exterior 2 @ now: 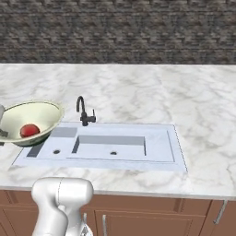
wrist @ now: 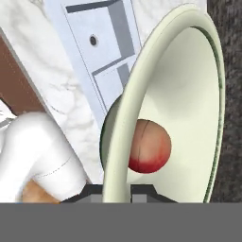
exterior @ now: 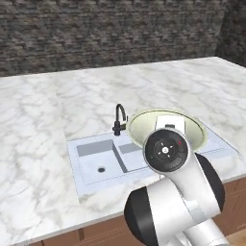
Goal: Pick the peach from the cabinet and place it in the bowl. Then pick the bowl and place it in the sink. Then turn on the sink facuet.
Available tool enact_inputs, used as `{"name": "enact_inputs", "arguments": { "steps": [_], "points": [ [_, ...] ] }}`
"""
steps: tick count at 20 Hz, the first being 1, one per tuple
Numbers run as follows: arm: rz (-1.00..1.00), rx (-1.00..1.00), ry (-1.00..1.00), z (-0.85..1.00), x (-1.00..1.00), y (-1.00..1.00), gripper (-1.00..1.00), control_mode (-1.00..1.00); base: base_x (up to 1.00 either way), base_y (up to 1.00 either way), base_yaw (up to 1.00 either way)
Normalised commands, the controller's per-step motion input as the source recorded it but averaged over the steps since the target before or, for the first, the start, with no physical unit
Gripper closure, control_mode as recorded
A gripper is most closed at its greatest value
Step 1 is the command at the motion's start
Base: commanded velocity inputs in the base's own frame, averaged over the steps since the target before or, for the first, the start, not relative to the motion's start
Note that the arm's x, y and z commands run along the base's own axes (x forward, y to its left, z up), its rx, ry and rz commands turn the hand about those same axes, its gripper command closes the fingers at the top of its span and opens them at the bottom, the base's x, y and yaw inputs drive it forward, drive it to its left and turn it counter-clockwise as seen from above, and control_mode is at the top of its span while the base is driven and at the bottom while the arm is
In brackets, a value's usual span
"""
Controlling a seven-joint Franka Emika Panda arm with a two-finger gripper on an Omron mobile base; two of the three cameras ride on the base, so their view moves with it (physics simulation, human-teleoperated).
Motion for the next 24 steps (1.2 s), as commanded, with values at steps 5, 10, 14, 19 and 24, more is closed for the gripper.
{"name": "enact_inputs", "arguments": {
  "steps": [5, 10, 14, 19, 24],
  "points": [
    [-0.04, 0.12, 0.28, -0.67, -0.01, 0.66, 1.00, -1.00, 0.00, 0.00, 0.00],
    [0.00, 0.03, 0.21, -0.65, 0.38, 0.42, 1.00, -1.00, 0.00, 0.00, 0.00],
    [0.00, 0.00, 0.08, -0.53, 0.72, 0.22, 1.00, -1.00, 0.00, 0.00, 0.00],
    [0.00, 0.00, 0.06, -0.54, 0.97, 0.32, 1.00, -1.00, 0.00, 0.00, 0.00],
    [0.03, 0.00, 0.00, -0.46, 1.00, 0.14, 1.00, -1.00, 0.00, 0.00, 0.00]
  ]
}}
